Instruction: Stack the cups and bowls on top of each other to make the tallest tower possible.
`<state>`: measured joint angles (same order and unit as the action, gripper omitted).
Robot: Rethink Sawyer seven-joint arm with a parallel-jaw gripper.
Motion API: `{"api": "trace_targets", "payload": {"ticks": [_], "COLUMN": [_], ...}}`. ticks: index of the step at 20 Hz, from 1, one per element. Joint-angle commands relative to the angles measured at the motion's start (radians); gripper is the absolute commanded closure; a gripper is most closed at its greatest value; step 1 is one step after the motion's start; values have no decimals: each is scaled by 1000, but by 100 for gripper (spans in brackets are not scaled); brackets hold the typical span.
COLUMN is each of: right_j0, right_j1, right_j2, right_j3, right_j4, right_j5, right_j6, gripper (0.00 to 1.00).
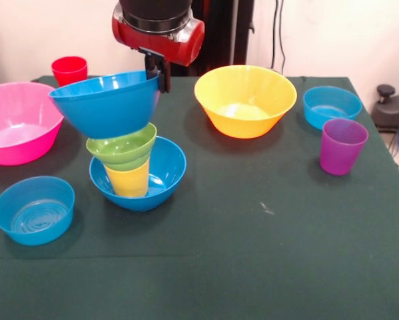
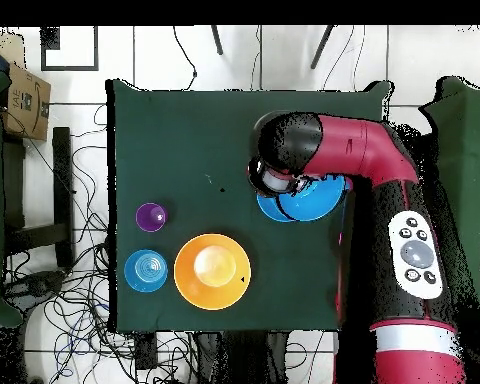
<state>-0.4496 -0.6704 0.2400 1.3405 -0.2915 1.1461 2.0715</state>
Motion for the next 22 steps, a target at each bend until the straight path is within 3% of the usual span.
{"api": "trace_targets", "payload": {"ticks": [1,22], "right_j0": [8,4], "right_j1": [46,122], "right_j2": [24,-8], "right_j3": [80,61], "right_j4": [-54,-105], "right_j5": [-86,-185], "right_j6": [-71,-74], "gripper": [100,100]}}
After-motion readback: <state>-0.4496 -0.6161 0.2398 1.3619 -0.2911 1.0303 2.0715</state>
